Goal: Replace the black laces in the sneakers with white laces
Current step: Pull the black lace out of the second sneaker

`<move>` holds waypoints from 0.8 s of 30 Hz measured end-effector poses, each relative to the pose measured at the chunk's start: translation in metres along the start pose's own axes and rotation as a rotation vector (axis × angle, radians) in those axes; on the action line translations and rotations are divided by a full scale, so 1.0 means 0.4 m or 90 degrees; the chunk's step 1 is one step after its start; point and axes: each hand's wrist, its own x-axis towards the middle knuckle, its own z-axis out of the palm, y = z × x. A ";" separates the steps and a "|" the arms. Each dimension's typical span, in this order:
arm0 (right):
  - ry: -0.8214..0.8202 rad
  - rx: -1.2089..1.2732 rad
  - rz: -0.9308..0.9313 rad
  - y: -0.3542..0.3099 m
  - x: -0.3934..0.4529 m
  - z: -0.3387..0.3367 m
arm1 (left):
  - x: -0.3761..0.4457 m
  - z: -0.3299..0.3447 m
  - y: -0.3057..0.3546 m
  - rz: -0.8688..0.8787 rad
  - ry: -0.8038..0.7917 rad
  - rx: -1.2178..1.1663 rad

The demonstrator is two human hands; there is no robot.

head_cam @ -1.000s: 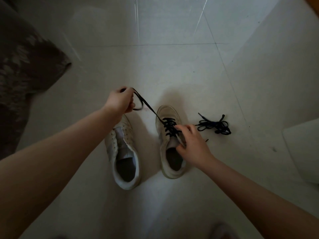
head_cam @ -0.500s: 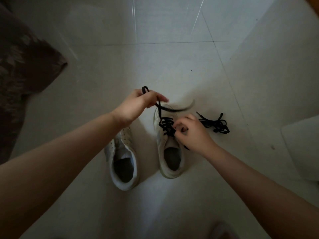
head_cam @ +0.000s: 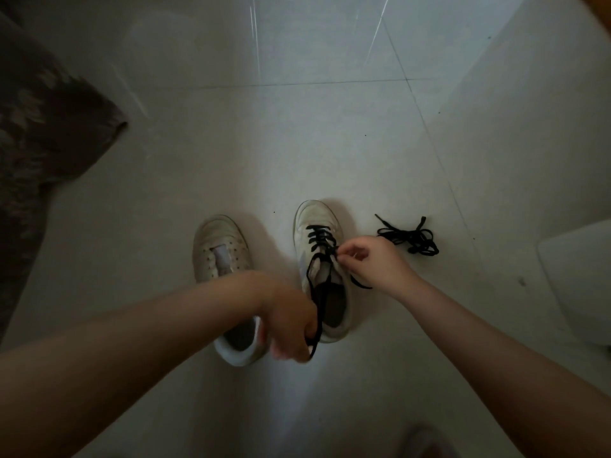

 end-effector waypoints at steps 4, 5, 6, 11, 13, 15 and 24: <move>0.014 0.061 0.004 -0.011 -0.005 0.010 | 0.055 0.039 -0.005 -0.030 -0.003 0.155; 0.017 0.054 0.012 -0.010 -0.005 0.013 | 0.060 0.040 -0.015 -0.030 0.009 0.180; 0.024 0.047 0.017 -0.008 -0.003 0.015 | 0.057 0.036 -0.023 -0.040 0.014 0.191; -0.002 -0.009 0.035 -0.018 -0.001 0.013 | 0.009 -0.019 -0.033 -0.108 0.302 0.120; -0.023 -0.049 0.056 -0.036 0.000 0.012 | 0.016 -0.027 -0.034 -0.164 0.527 0.112; -0.046 -0.093 0.070 -0.054 0.004 0.011 | 0.036 -0.031 -0.027 -0.203 0.599 0.059; -0.123 -0.377 -0.186 -0.100 0.022 -0.055 | 0.070 -0.026 -0.028 -0.260 0.613 0.110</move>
